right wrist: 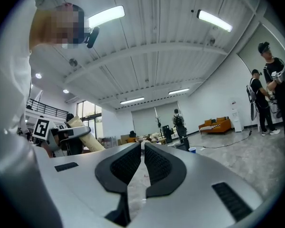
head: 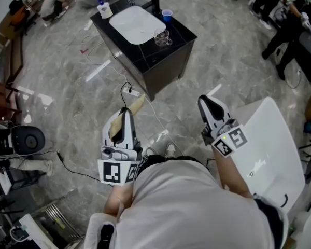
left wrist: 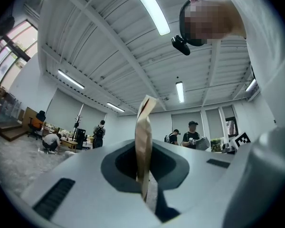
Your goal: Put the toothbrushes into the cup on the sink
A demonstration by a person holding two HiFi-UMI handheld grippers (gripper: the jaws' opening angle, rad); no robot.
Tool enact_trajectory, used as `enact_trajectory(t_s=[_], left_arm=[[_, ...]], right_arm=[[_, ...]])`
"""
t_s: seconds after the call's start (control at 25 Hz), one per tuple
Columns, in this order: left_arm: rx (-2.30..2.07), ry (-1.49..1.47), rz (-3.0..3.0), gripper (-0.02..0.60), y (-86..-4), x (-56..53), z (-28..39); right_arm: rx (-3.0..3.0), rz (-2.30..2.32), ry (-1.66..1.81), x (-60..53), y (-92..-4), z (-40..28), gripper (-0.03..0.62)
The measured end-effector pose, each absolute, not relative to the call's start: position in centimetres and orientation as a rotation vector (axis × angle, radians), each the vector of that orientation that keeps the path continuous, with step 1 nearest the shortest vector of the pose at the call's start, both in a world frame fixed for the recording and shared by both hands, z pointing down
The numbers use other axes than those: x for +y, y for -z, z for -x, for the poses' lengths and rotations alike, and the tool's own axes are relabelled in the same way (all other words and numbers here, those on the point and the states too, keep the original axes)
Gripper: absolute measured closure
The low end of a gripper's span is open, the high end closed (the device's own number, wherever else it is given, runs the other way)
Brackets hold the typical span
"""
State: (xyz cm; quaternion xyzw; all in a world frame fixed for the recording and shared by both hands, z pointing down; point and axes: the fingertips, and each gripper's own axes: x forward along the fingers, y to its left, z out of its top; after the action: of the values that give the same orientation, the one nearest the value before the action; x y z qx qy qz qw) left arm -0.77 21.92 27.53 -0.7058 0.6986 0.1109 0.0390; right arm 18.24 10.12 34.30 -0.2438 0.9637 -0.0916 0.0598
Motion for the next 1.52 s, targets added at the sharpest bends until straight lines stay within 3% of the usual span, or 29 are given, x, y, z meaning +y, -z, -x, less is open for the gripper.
enact_trajectory(t_s=[0.92,1.52], left_arm=[[2.191,-0.363,2.065,0.571,-27.5,18.8,0.4],[2.190,-0.393,2.140,0.569,-29.0,11.8,6.8]], right_arm=[[2.954,0.655,0.243,7.3,-35.6,-19.3,0.546],[2.981,0.734,0.272,2.0,-36.4,-13.9,0.546]])
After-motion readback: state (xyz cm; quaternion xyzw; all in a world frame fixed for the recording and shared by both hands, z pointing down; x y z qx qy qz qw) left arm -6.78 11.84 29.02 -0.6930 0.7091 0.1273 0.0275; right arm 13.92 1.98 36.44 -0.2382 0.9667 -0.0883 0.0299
